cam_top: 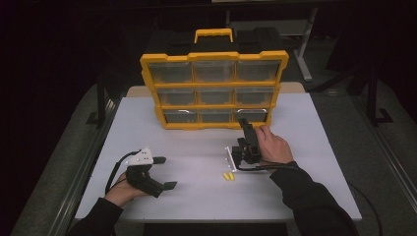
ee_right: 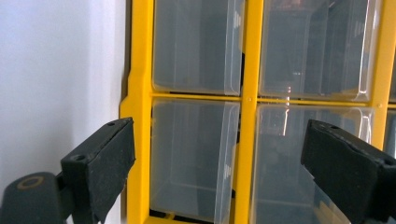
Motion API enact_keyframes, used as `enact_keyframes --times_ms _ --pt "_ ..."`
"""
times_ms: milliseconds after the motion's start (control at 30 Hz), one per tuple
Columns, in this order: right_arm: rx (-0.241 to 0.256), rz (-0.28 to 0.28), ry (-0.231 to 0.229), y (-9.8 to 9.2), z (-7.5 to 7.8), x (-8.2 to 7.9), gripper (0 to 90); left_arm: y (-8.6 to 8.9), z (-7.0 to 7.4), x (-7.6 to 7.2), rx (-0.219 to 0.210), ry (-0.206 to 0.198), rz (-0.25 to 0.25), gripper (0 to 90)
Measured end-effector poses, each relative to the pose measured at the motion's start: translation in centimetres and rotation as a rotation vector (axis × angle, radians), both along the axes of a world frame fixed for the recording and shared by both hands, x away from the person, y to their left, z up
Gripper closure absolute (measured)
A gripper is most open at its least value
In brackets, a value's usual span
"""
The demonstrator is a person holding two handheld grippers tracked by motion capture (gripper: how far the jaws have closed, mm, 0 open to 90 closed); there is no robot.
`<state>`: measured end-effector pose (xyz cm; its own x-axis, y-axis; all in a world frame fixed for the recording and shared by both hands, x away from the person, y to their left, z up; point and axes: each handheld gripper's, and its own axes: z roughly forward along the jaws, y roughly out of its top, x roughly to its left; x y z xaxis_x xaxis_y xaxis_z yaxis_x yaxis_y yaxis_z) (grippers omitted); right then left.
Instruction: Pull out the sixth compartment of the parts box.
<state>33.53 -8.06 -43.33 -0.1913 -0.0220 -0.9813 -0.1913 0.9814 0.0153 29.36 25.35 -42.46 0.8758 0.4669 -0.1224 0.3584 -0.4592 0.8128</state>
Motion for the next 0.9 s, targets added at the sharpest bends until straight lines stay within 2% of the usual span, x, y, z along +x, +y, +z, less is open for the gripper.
enact_keyframes --times_ms 900 --pt "0.019 -0.059 -0.044 -1.4 1.5 1.0 9.0 -0.1 -0.1 0.0 0.005 0.002 -0.001 0.0"
